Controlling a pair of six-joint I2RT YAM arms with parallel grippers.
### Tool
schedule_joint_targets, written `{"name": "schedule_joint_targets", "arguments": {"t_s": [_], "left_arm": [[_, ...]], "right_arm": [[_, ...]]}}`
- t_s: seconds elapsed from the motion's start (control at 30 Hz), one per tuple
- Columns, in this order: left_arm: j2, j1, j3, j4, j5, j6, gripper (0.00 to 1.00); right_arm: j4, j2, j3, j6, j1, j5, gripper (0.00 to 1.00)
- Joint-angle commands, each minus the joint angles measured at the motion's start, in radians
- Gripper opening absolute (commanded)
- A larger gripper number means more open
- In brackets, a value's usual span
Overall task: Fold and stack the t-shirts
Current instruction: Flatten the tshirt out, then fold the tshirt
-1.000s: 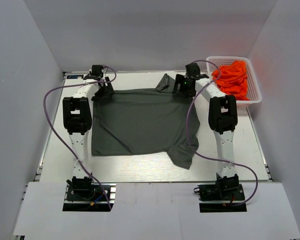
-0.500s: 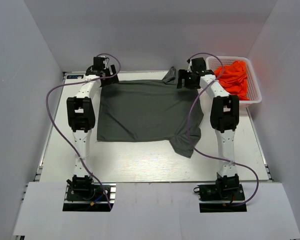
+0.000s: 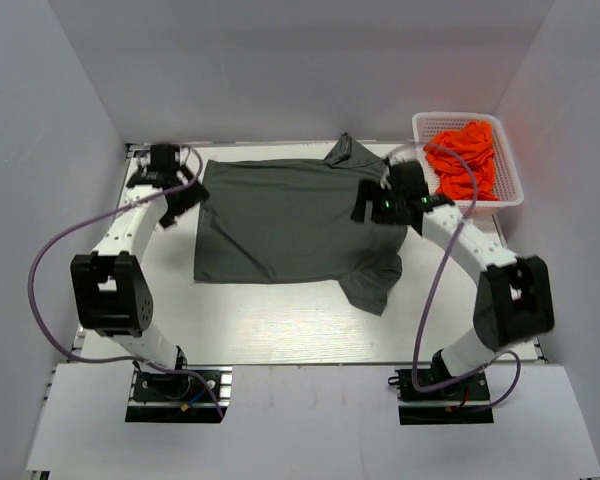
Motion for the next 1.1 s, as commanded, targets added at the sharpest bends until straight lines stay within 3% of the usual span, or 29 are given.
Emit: {"name": "schedule_joint_targets", "arguments": {"t_s": [0.0,0.07,0.23,0.4,0.6,0.7,0.73,0.83,1.03,1.07], "left_arm": [[-0.058,-0.001,-0.211,-0.116,0.006,-0.148,0.99],[-0.132,-0.001,-0.341,-0.063,0.006,-0.173,0.99],[-0.161,-0.001,-0.468,-0.032,0.001,-0.206,0.97],[-0.161,0.008,-0.528,-0.020,-0.022,-0.239,0.69],[-0.131,0.017,-0.575,0.074,0.001,-0.248,0.61],[-0.108,0.017,-0.586,0.117,0.038,-0.237,0.48],[-0.108,0.017,-0.601,0.129,0.050,-0.237,0.32],[-0.108,0.017,-0.614,0.139,0.063,-0.237,0.00],[-0.164,0.017,-0.632,0.129,0.072,-0.237,0.00],[-0.175,0.017,-0.621,0.129,0.072,-0.237,0.00]], "right_arm": [[0.004,-0.126,-0.197,0.149,-0.011,0.035,0.90],[-0.043,-0.225,-0.300,0.175,-0.008,0.036,0.90],[-0.111,-0.348,-0.474,0.226,-0.006,0.085,0.90],[-0.113,-0.397,-0.577,0.301,-0.004,0.008,0.90],[-0.100,-0.423,-0.617,0.320,-0.003,-0.016,0.90],[-0.103,-0.429,-0.633,0.327,0.000,-0.019,0.90],[-0.099,-0.434,-0.639,0.332,-0.001,-0.024,0.90],[-0.096,-0.431,-0.653,0.355,0.008,-0.030,0.89],[-0.028,-0.382,-0.700,0.413,0.037,-0.102,0.70],[-0.022,-0.377,-0.705,0.415,0.034,-0.116,0.63]]}}
